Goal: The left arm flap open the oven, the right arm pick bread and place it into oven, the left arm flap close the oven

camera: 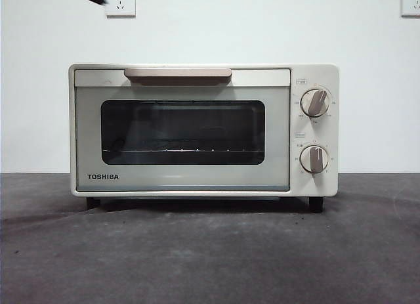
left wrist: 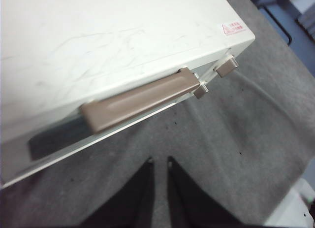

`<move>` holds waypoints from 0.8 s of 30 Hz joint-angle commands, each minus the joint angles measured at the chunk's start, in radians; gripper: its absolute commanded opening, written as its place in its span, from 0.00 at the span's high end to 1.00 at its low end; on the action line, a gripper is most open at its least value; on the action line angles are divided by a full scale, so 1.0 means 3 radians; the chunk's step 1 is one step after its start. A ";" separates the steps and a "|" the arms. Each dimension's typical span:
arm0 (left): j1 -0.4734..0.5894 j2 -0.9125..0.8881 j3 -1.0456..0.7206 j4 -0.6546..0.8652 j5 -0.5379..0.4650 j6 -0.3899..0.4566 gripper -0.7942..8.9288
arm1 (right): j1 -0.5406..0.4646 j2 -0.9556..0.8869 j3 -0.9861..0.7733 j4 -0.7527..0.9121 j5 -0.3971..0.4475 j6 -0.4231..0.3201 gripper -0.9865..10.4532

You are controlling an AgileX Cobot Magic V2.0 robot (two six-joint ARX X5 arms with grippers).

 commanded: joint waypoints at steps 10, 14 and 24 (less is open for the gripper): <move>-0.0282 0.0846 0.0561 0.0029 -0.0345 0.1022 0.91 | 0.0017 -0.0153 0.0053 0.0037 -0.0257 0.0149 0.80; -0.0323 0.0993 0.0559 0.0134 -0.0492 0.1106 0.91 | 0.0017 -0.0153 0.0053 0.0038 -0.0256 0.0148 0.80; -0.0322 0.1253 0.0559 0.0286 -0.0528 0.1101 0.91 | 0.0017 -0.0153 0.0053 0.0036 -0.0257 0.0148 0.80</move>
